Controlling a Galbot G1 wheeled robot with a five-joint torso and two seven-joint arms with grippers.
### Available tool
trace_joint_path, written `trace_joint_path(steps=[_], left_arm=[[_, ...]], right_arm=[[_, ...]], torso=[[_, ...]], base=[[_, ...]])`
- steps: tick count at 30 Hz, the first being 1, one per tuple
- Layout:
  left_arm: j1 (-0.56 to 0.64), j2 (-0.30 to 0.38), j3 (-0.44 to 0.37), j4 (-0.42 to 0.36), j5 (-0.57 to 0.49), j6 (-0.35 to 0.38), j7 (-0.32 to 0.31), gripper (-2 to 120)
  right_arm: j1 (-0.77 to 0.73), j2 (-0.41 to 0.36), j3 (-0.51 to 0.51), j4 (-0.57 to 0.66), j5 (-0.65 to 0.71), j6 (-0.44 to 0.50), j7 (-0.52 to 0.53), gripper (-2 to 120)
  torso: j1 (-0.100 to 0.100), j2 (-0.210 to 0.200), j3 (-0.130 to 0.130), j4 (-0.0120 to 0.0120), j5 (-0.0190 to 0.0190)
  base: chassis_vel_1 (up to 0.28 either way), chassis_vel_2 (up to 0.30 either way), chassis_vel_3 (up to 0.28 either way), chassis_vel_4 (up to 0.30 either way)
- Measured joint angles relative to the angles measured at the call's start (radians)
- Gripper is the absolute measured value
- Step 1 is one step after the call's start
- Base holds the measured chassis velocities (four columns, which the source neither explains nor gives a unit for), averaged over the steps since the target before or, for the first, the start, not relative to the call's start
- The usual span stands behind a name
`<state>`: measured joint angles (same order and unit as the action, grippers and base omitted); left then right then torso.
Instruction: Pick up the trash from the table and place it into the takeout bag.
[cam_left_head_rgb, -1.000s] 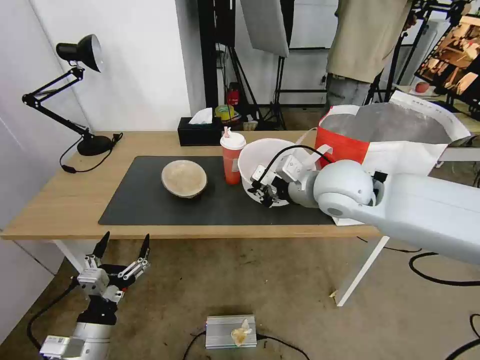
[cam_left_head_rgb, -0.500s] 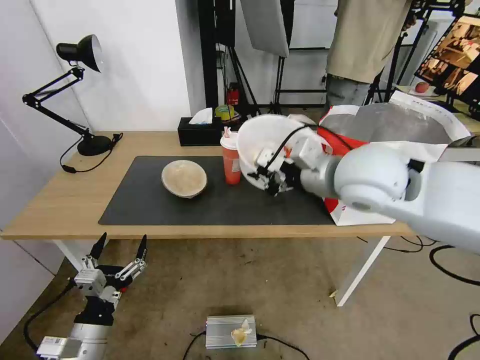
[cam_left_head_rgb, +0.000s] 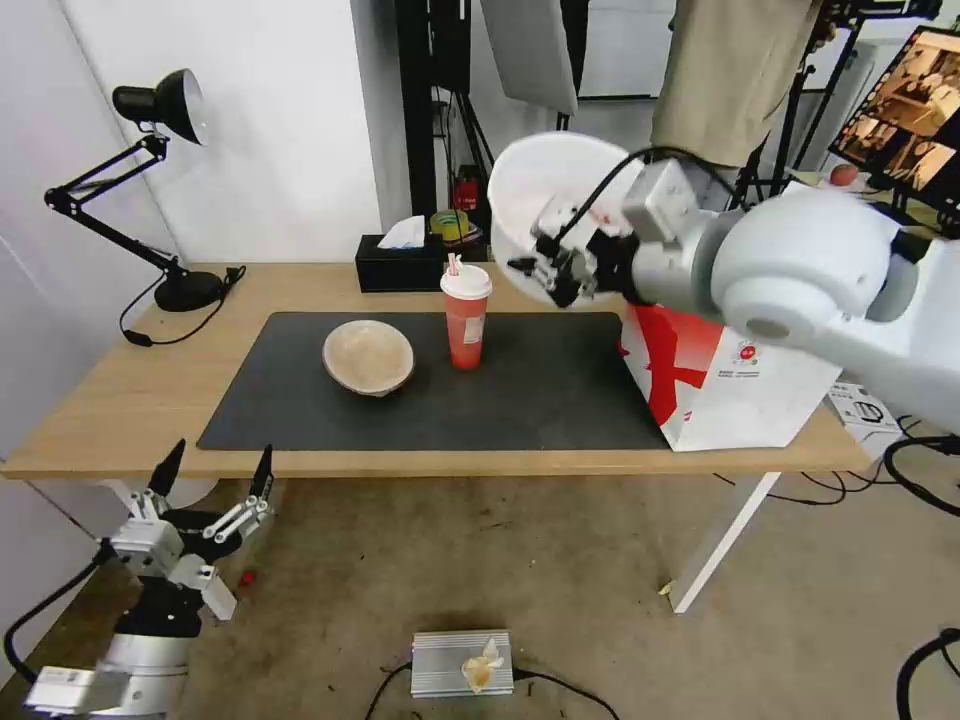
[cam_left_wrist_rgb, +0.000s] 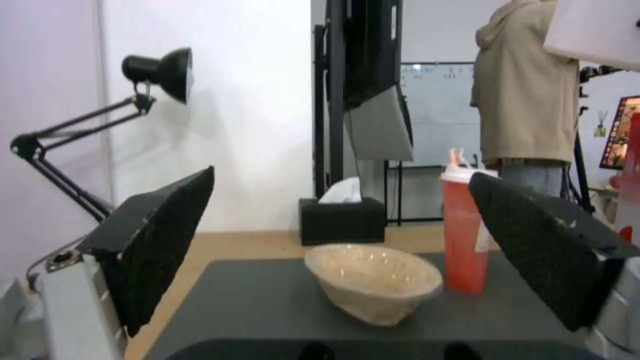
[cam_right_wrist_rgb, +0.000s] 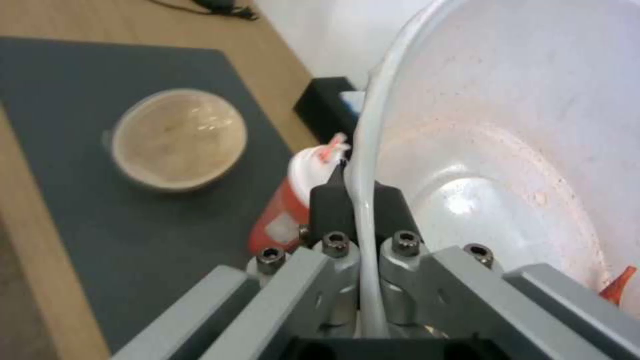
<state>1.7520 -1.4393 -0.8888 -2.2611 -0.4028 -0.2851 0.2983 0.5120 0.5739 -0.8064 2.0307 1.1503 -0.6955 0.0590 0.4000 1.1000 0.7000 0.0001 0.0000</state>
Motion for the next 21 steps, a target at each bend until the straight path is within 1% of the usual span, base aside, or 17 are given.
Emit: trace_joint_path(steps=[4,13,15,17,21], left_arm=[[-0.017,-0.003,-0.001,-0.031,0.002,0.024,-0.026,100],[-0.037,-0.013,0.015,-0.043,0.007,0.045,-0.031,100],[-0.038,-0.012,0.016,-0.045,0.007,0.046,-0.031,100],[-0.038,-0.011,0.016,-0.045,0.007,0.046,-0.031,100],[-0.033,-0.008,0.013,-0.050,0.007,0.046,-0.031,100]], right_arm=[[0.016,-0.021,0.025,-0.023,0.001,0.002,-0.008,0],[0.017,-0.066,0.058,-0.058,-0.008,0.008,-0.018,0],[0.004,-0.088,0.071,-0.072,-0.031,0.013,-0.030,0],[-0.003,-0.095,0.075,-0.077,-0.037,0.015,-0.033,0],[-0.054,-0.128,0.109,-0.106,-0.080,0.023,-0.054,0]], torso=[[0.000,0.000,0.000,0.0000,0.0000],[0.000,0.000,0.000,-0.0001,0.0001],[0.000,0.000,0.000,-0.0001,0.0001],[0.000,0.000,0.000,-0.0001,0.0000],[0.000,0.000,0.000,-0.0001,0.0001]], base=[[0.000,0.000,0.000,0.000],[0.000,0.000,0.000,0.000],[0.000,0.000,0.000,0.000],[0.000,0.000,0.000,0.000],[0.000,0.000,0.000,0.000]])
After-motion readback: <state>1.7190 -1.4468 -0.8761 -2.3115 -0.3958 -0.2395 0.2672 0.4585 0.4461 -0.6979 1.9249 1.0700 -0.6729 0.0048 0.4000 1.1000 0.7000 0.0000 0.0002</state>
